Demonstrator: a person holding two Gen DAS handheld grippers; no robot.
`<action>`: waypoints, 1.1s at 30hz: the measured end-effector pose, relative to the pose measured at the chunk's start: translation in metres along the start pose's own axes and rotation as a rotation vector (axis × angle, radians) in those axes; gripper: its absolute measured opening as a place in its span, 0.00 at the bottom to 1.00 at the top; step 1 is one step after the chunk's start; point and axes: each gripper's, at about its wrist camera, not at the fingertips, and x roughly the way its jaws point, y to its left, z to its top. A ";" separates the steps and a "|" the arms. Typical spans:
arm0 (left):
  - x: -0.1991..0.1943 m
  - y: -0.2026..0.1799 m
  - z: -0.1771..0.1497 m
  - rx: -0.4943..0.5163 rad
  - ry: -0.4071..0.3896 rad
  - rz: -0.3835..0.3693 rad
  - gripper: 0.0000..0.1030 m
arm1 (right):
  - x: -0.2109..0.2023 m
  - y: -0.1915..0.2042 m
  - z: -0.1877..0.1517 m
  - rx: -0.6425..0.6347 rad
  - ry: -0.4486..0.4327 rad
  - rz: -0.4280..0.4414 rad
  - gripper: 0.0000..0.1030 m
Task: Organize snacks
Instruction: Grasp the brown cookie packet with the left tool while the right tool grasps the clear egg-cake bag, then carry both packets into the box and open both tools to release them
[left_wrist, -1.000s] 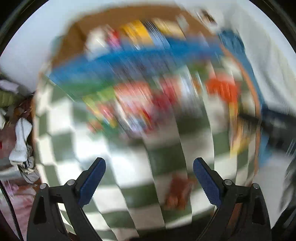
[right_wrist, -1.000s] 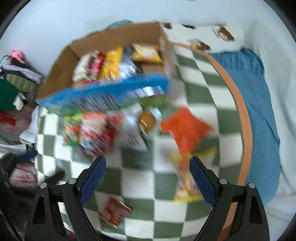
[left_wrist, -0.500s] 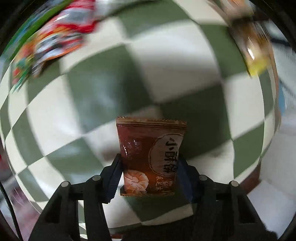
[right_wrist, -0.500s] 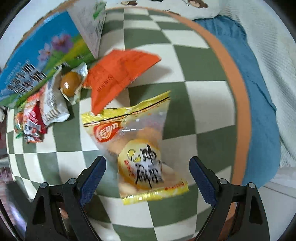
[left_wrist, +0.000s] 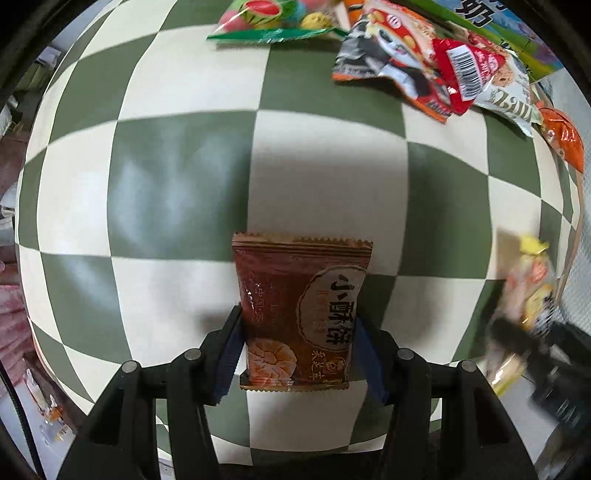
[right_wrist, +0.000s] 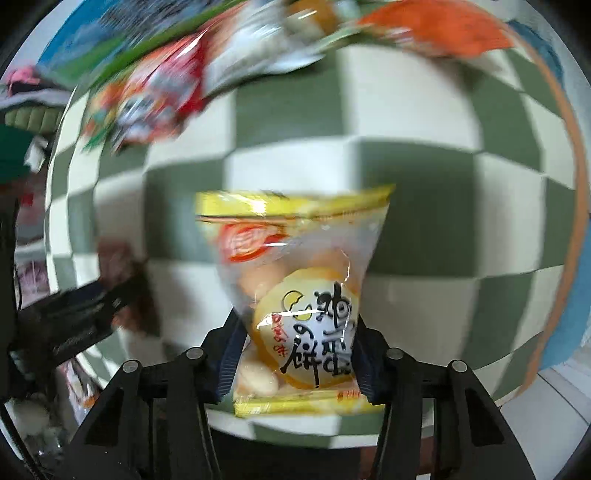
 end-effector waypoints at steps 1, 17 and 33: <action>0.002 0.000 0.000 0.006 0.002 0.001 0.54 | 0.005 0.005 -0.001 -0.012 0.003 -0.013 0.53; 0.021 -0.010 -0.028 0.058 0.006 0.024 0.56 | 0.034 0.019 -0.003 0.022 0.068 -0.083 0.66; -0.016 -0.049 -0.051 0.125 -0.074 0.005 0.51 | 0.010 0.021 -0.008 0.042 -0.039 -0.064 0.49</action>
